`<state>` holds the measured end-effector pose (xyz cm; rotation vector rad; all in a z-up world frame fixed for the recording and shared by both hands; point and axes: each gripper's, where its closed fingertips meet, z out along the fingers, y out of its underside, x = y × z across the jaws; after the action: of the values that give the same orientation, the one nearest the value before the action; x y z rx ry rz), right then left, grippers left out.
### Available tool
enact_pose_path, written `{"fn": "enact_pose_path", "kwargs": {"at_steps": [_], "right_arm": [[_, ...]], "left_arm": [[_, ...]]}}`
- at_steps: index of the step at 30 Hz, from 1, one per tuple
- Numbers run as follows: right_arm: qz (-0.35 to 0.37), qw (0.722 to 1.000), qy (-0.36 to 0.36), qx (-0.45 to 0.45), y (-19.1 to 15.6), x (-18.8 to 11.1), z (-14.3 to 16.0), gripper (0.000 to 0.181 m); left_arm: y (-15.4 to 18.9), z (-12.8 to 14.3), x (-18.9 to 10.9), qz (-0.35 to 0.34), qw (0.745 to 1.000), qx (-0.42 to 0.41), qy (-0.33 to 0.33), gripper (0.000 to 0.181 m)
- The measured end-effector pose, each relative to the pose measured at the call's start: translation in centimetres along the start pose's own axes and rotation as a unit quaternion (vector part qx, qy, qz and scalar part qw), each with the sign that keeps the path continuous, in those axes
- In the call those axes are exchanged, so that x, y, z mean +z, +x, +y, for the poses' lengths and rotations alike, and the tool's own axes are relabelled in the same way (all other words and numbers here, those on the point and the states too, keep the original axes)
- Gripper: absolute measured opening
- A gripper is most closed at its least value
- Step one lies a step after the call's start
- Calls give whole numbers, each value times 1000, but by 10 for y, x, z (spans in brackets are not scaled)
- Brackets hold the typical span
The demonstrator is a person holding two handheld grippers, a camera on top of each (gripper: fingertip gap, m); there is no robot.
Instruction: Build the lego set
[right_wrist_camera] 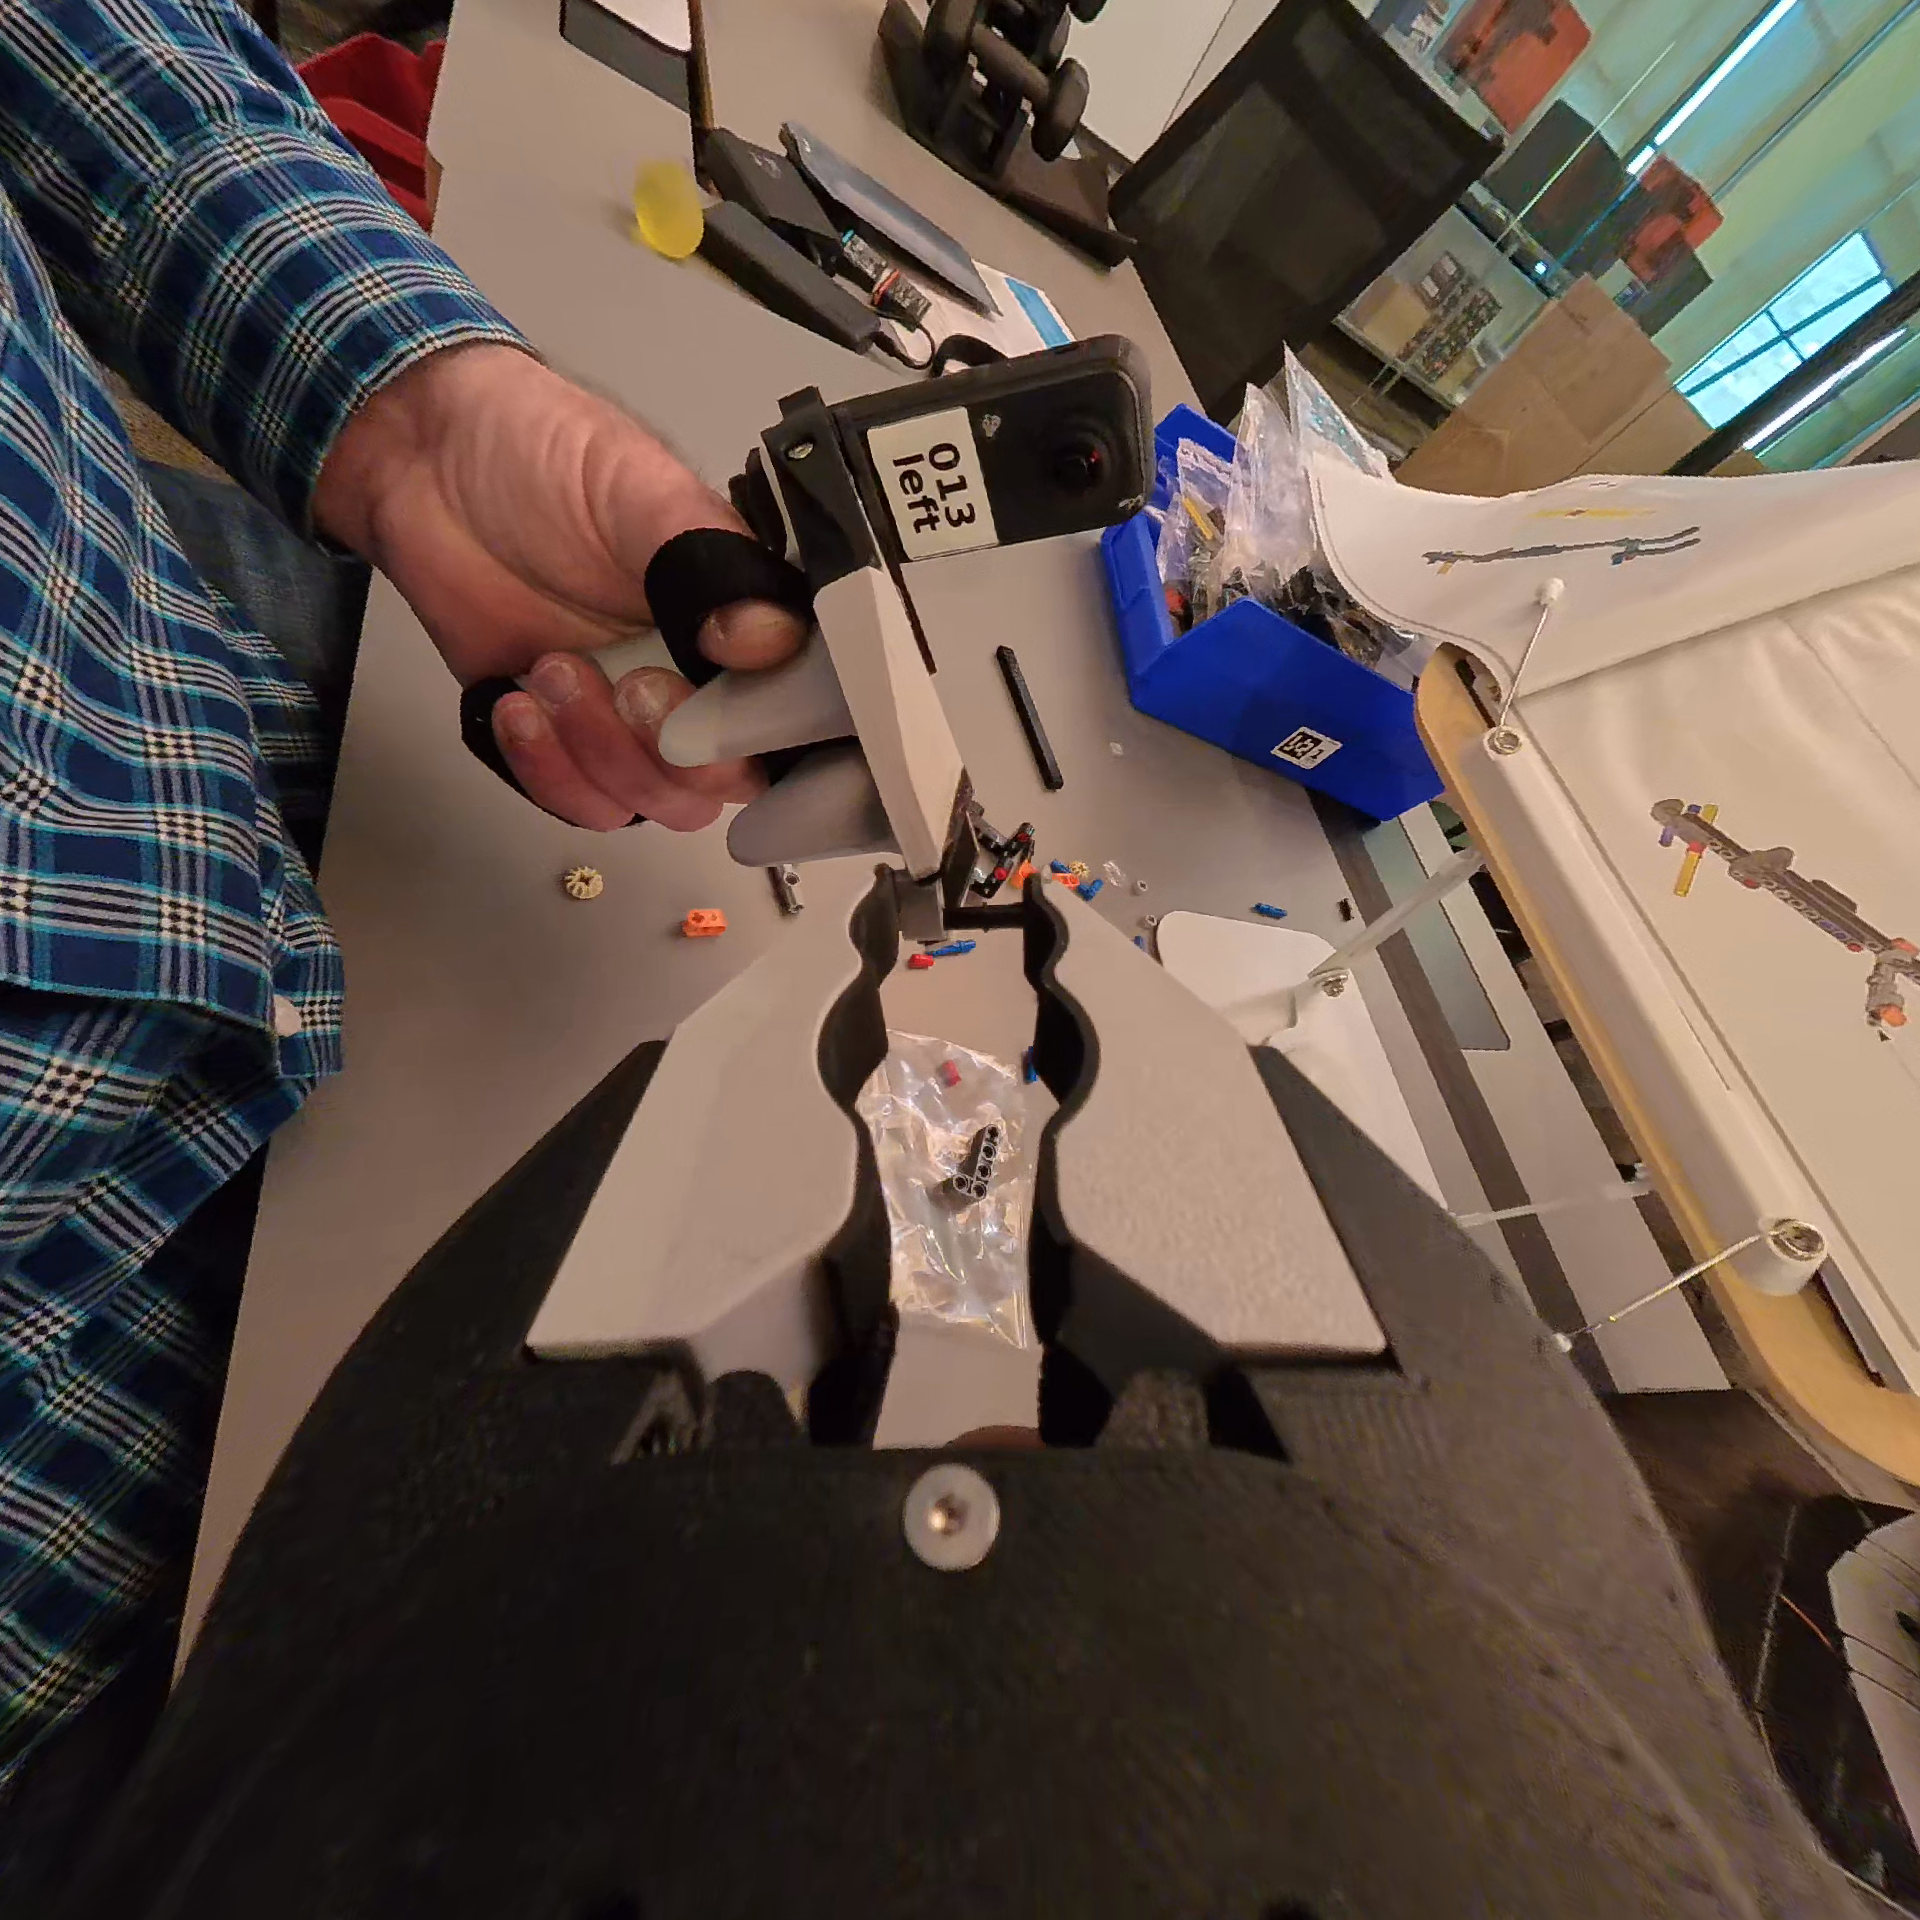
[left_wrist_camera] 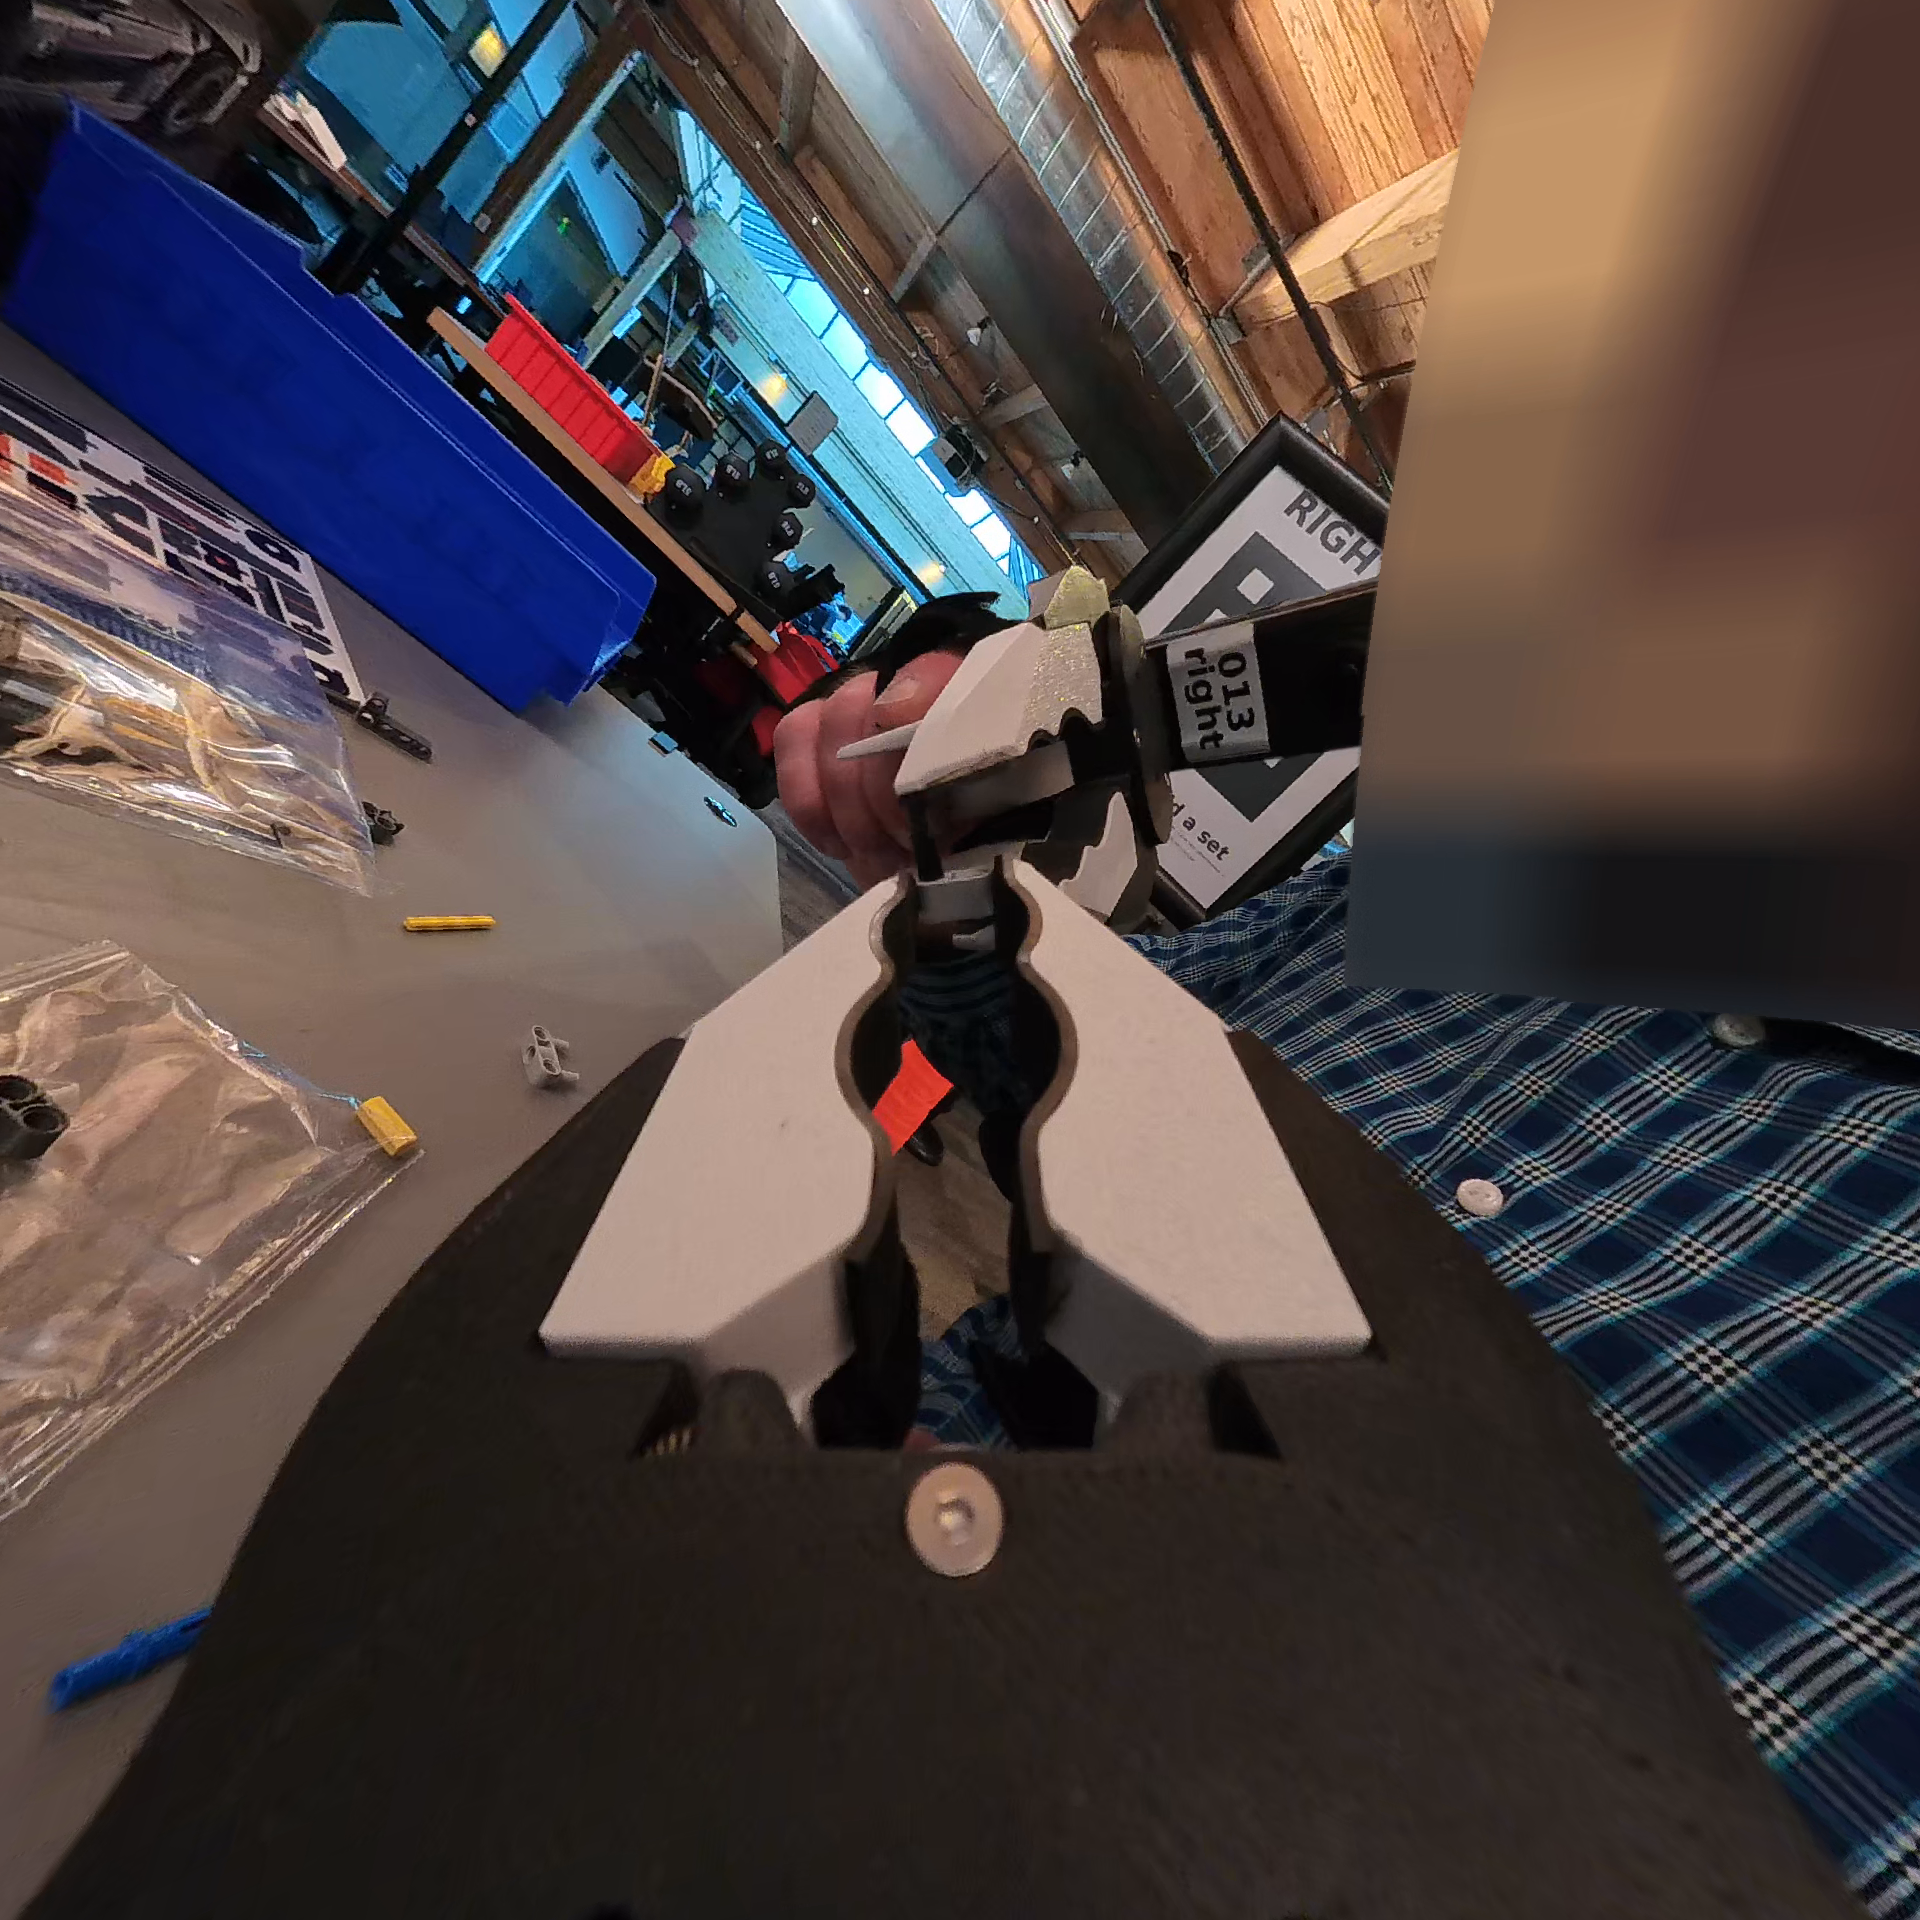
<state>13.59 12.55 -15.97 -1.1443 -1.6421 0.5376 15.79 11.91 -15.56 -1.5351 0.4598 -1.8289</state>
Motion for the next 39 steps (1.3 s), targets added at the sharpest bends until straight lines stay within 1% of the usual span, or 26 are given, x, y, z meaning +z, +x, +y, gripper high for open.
{"fn": "enact_pose_path", "kwargs": {"at_steps": [5, 9, 13, 14, 15, 17, 19, 20, 22, 24, 25, 26, 30, 32, 37, 39], "right_arm": [[-1, 1000, 4, -4, -2, -1, 0, 14], [-2, 1000, 1, -2, -3, 0, 3, 13], [-13, 999, 6, 30, -1, 1, 2, 20], [-16, 999, 11, 33, -1, -2, 0, 27], [-26, 999, 13, 38, -2, -5, -2, 26], [-38, 998, 20, 43, -1, -9, -2, 25], [-68, 997, 9, 42, -4, -9, 2, 20], [-81, 996, 7, 40, -5, -9, 2, 21], [-122, 992, 3, 34, -13, -6, 3, 17], [-157, 987, -11, 19, -22, -1, 7, 17], [-180, 983, -15, 16, -28, 0, 7, 15], [-199, 980, -18, 13, -32, 0, 8, 11], [-259, 965, -33, 2, -48, 0, 12, 8], [-277, 960, -42, -1, -51, 0, 16, 12], [-308, 951, -34, -15, -61, -1, 16, 4], [-315, 948, -30, -22, -64, -2, 16, 4]], "left_arm": [[1, -2, 1, -2, 1000, 1, 4, 11], [-3, 0, 0, -8, 1000, -5, 4, 11], [-6, -2, -2, -11, 1000, -6, 4, 11], [-6, -3, -4, -13, 1000, -4, 3, 11], [-7, -3, -6, -19, 1000, 1, -3, 11], [-5, -1, -9, -15, 1000, 1, -24, 11], [-7, 9, -10, -30, 997, 15, -73, 12], [-7, 13, -11, -34, 995, 26, -94, 12], [-4, 24, -11, -34, 989, 37, -142, 12], [0, 30, -11, -32, 984, 50, -169, 12], [-1, 34, -12, -36, 981, 57, -184, 12], [-1, 37, -14, -39, 978, 62, -196, 12], [0, 49, -18, -40, 967, 74, -239, 12], [1, 54, -19, -36, 963, 79, -256, 12], [2, 58, -21, -26, 955, 81, -283, 12], [4, 61, -21, -19, 953, 76, -292, 12]]}}
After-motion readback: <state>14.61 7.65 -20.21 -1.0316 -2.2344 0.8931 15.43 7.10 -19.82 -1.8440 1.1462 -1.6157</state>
